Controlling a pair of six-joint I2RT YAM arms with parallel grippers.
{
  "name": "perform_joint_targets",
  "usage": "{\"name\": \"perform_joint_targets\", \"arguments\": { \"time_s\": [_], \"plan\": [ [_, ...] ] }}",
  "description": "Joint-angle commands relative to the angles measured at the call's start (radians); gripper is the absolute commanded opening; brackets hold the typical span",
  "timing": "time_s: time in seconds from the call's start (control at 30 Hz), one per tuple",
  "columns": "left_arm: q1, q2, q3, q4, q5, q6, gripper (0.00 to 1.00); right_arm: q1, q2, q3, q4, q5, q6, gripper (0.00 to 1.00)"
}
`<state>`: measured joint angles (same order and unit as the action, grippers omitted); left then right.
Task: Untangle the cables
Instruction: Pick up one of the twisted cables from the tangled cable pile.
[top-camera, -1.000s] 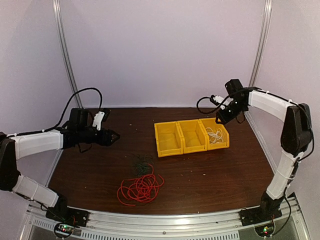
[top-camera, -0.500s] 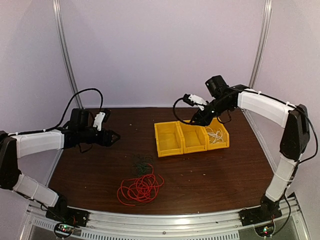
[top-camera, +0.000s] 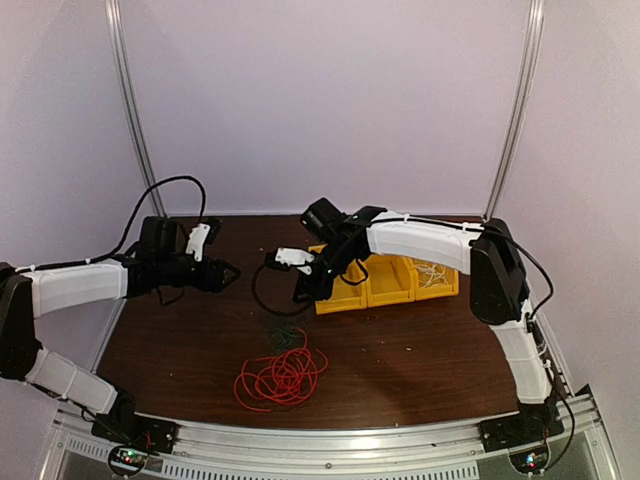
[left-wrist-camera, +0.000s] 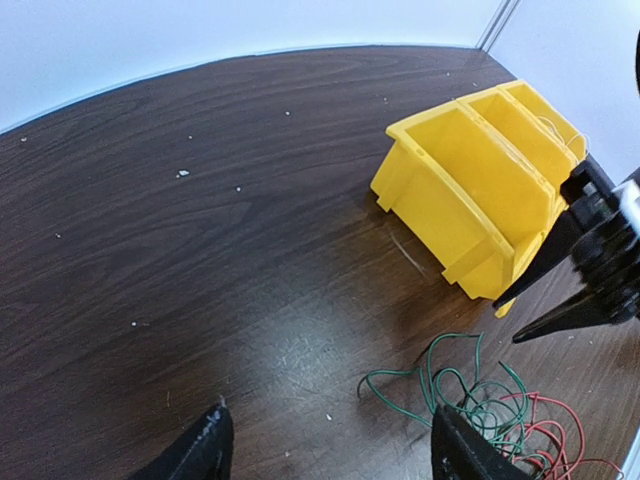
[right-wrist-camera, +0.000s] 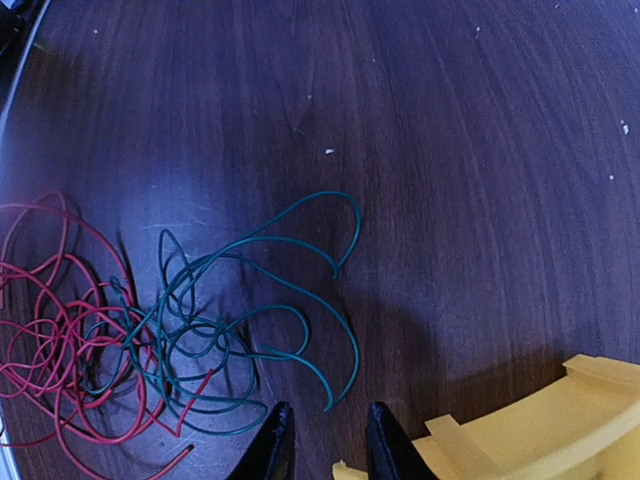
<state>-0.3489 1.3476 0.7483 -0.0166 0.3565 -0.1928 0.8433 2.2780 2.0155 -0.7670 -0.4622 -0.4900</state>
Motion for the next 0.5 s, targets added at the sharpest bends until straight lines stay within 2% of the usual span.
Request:
{"name": "perform_joint_targets", "arguments": {
  "time_s": [0.0,0.2,0.47],
  "plan": [
    [-0.002,-0.033,0.014,0.041,0.003,0.009,0.69,0.028,0.047,0.074,-0.016,0.092,0.019,0.25],
    [-0.002,-0.027,0.020,0.043,0.015,0.006,0.69,0.043,0.103,0.091,-0.019,0.163,0.027,0.25],
    [-0.002,-0.025,0.021,0.043,0.020,0.006,0.69,0.043,0.121,0.086,-0.033,0.176,0.035,0.23]
  ]
}}
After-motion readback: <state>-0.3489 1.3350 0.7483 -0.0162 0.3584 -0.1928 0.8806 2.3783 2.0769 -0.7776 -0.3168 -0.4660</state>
